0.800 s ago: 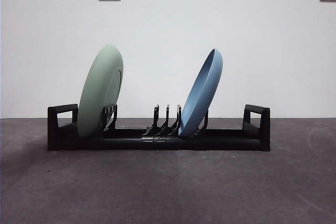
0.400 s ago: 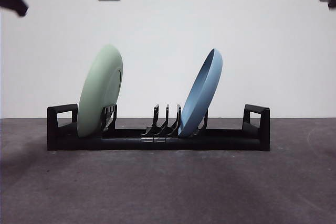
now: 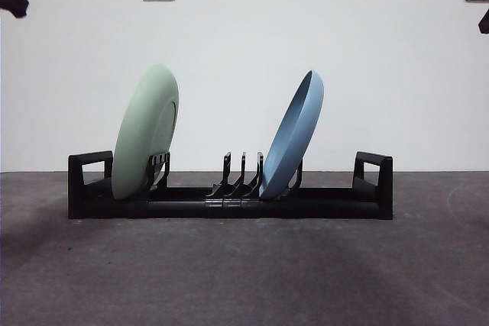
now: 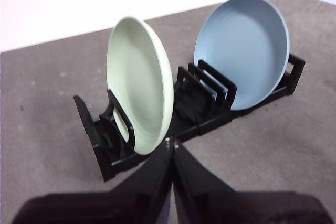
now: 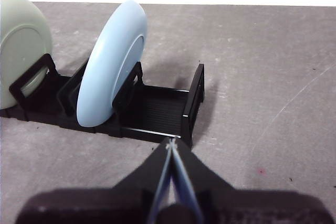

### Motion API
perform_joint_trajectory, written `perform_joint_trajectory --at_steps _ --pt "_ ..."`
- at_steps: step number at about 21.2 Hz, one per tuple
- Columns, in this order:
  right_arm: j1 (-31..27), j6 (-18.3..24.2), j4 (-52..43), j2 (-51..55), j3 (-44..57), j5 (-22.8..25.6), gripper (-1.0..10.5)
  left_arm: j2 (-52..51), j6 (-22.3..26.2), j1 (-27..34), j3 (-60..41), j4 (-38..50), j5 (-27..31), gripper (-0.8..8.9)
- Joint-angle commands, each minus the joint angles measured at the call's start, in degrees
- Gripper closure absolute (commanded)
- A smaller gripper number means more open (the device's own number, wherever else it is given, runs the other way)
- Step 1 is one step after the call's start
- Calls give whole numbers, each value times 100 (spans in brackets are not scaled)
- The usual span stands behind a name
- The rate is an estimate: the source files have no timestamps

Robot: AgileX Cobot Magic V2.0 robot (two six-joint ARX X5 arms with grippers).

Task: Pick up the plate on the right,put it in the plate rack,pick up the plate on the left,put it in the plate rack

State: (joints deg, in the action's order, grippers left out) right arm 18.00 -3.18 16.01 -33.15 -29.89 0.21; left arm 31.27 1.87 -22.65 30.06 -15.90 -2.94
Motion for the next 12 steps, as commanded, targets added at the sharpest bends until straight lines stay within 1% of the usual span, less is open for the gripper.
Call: perform_joint_trajectory --at_steps 1,5,6,8,9,11,12 --pt "2 -37 -48 9 22 15 944 50 -35 20 -4 -28 -7 817" --pt "2 -37 -48 9 22 15 944 125 -31 20 -2 -55 -7 817" --pt "2 -37 -48 9 22 15 944 66 426 13 -4 -184 70 817" --pt "2 -37 -39 9 22 13 944 -435 748 160 -26 -496 245 817" --pt "2 -37 -39 9 22 15 944 -691 754 280 -114 -538 245 817" --pt "2 -37 -39 9 22 17 945 -1217 743 601 -520 -341 122 817" --pt "2 -37 -39 9 22 17 944 -1506 739 811 -874 -50 103 817"
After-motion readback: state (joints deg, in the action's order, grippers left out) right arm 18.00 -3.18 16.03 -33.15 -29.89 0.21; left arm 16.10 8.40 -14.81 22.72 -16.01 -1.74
